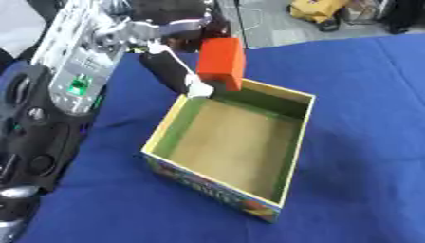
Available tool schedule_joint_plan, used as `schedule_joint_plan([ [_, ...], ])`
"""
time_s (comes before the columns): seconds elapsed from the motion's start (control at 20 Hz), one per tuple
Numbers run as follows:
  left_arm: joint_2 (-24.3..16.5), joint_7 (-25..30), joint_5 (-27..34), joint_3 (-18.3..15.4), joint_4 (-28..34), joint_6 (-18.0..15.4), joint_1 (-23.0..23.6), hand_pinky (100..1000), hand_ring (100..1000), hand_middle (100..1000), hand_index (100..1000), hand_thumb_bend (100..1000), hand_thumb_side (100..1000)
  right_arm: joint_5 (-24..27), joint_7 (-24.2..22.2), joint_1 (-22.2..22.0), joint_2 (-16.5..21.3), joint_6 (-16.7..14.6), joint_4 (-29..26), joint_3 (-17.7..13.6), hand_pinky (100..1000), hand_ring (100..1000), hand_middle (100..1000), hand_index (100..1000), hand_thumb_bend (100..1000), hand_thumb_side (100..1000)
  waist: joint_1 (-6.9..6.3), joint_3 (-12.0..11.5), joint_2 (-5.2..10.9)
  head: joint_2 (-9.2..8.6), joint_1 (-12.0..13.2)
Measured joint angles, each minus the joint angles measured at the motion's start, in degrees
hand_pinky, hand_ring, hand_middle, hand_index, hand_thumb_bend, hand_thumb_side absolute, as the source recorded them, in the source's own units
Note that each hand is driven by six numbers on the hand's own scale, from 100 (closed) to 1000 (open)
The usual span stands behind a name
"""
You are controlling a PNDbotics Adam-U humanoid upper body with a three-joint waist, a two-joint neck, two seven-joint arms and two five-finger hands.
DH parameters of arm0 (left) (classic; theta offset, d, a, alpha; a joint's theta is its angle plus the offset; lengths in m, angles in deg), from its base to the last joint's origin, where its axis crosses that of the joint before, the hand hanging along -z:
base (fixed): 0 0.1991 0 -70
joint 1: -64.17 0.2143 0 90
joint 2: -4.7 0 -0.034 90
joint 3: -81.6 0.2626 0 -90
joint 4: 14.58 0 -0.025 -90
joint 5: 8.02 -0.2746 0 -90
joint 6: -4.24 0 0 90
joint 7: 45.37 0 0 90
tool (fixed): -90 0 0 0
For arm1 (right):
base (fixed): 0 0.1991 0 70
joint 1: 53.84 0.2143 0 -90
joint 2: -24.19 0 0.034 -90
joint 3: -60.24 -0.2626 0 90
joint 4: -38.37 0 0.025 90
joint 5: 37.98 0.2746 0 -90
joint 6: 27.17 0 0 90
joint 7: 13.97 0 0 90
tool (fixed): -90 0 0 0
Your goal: Pick up objects on the table and place them in the box.
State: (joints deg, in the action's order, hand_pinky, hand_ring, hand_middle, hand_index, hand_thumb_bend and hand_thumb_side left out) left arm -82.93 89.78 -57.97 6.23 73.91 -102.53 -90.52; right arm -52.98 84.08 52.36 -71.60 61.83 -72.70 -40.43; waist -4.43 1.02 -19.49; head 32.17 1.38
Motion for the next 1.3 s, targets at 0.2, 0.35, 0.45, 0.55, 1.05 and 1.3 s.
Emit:
schedule_joint_plan([
  [0.2,1.84,-0.09,-4.01,0.89,-0.62,-0.34,0.94,225,451,405,579,100,446,0.04,-0.01,0.26,-0.05,0.01,-0.1,0.11,719,602,559,709,500,1000,0.0,0.09,-0.35,-0.53,0.08],
  [0.35,3.11,-0.67,-7.13,1.68,-1.71,-1.17,1.34,230,453,408,580,100,449,0.05,-0.03,0.46,-0.08,0.03,-0.19,0.12,719,602,559,709,499,1000,0.0,0.23,-0.7,-0.72,0.25],
  [0.45,3.88,-1.16,-9.22,2.24,-2.78,-1.8,1.79,233,454,410,580,100,453,0.05,-0.02,0.46,-0.13,0.04,-0.2,0.12,719,602,559,709,499,1000,-0.01,0.33,-0.79,-0.77,0.31],
  [0.55,4.56,-1.57,-11.33,2.75,-4.13,-2.56,2.15,235,454,411,580,100,456,0.05,-0.02,0.49,-0.14,0.04,-0.2,0.12,719,602,559,709,499,1000,-0.01,0.38,-0.9,-0.97,0.32],
  [1.05,7.64,-4.23,-18.89,3.87,-12.26,-5.73,2.99,256,463,419,577,100,500,0.05,-0.01,0.95,-0.44,0.05,-0.21,0.14,720,603,558,709,498,1000,-0.07,1.03,-1.18,-1.41,0.6],
  [1.3,8.28,-4.0,-19.24,3.88,-15.8,-5.52,3.35,275,474,433,586,100,520,0.05,-0.01,0.95,-0.45,0.05,-0.21,0.14,721,603,558,709,498,1000,-0.09,1.0,-1.34,-1.51,0.6],
])
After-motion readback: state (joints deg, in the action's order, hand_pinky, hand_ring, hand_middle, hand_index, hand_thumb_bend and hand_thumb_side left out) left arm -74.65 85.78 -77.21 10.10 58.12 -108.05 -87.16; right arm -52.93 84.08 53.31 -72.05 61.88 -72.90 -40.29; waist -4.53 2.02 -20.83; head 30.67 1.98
